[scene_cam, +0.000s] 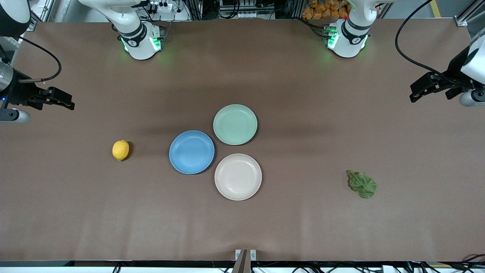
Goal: Place lemon and lettuce in plates
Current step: 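Lower the right gripper to the lemon while the left gripper reaches the lettuce, then close the right gripper on the lemon while the left gripper grasps the lettuce, then carry the lemon to the blue plate while the left gripper carries the lettuce, then release the lemon on the blue plate while the left gripper lowers the lettuce, then open the left gripper to drop the lettuce onto the beige plate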
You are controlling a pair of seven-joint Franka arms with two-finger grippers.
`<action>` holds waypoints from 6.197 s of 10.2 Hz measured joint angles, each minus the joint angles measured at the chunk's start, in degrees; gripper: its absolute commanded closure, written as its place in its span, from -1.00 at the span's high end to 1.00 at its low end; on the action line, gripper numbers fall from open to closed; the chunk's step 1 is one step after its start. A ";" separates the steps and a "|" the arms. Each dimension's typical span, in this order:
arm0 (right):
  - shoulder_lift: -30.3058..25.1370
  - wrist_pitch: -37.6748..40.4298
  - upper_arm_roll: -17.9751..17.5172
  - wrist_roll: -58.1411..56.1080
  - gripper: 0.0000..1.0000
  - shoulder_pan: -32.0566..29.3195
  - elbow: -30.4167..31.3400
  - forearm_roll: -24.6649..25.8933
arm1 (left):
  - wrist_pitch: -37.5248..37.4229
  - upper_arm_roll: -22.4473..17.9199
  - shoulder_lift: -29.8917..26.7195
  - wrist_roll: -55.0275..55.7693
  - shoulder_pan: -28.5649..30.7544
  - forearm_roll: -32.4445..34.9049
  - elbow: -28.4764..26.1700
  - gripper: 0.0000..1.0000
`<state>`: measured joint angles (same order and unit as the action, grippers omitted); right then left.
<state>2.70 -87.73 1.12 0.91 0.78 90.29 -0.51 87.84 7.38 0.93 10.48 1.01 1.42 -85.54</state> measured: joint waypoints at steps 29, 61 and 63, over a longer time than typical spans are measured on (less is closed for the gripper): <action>32.23 -32.88 0.27 -2.88 -1.00 -2.99 14.23 -5.33 | 41.70 0.02 47.05 -4.61 0.77 5.82 2.52 -1.00; 11.79 8.10 10.57 -6.34 1.00 1.97 -17.56 -2.69 | 34.61 4.59 31.54 39.81 -25.11 1.56 8.46 1.00; 9.22 9.45 7.79 -3.36 1.00 2.43 -16.45 -1.86 | 25.11 4.49 25.27 35.70 -22.04 1.59 8.54 1.00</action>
<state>11.92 -78.28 8.91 -2.45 3.20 73.83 -2.37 112.95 11.88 26.20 46.18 -21.03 3.01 -77.00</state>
